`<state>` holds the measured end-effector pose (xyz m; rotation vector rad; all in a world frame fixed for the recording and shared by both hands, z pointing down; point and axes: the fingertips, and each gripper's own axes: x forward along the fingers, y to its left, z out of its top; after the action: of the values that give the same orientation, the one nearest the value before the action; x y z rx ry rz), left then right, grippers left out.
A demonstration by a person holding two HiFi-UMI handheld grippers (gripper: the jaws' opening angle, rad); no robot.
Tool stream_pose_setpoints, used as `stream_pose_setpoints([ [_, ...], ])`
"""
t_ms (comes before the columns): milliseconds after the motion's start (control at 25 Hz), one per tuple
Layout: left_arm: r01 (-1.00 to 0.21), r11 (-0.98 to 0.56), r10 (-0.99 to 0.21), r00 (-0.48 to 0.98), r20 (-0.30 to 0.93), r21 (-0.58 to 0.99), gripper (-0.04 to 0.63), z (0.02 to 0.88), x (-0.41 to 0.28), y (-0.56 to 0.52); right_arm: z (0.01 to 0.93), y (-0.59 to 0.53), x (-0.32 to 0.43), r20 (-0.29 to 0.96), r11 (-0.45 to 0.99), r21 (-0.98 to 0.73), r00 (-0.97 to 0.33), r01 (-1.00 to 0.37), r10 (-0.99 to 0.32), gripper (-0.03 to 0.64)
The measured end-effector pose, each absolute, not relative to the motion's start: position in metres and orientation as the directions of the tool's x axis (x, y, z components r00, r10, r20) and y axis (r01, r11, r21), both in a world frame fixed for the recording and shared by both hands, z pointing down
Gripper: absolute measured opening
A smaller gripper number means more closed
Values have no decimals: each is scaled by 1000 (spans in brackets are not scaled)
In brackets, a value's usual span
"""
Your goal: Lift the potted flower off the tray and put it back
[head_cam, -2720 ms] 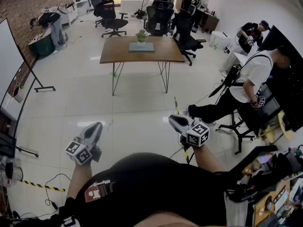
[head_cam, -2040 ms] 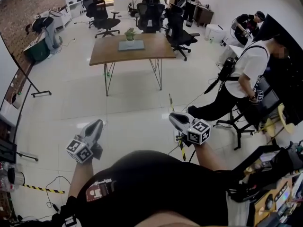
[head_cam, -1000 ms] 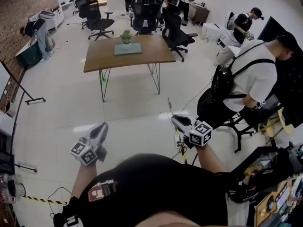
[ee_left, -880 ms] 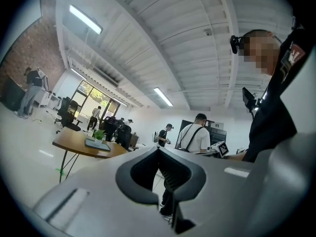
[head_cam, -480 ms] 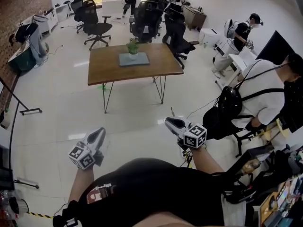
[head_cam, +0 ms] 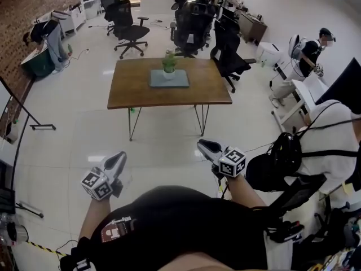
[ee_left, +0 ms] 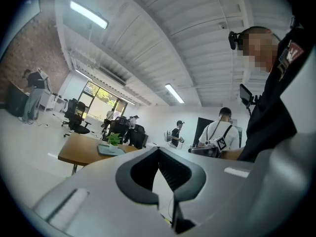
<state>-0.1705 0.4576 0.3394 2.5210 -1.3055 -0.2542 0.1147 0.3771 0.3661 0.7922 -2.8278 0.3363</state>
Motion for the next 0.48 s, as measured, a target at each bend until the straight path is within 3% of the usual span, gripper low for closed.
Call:
stream_pose_setpoints([
  [240,-792,-510,-850,524,-55,336,0,326,-118,378,357,285,139,231,900,-123,-894,-418,-383,74],
  [480,-799,-504,-848,529,-15,328,0,338,-97,321,377,218,156,255,899,-149,-894,-412,-367,77],
])
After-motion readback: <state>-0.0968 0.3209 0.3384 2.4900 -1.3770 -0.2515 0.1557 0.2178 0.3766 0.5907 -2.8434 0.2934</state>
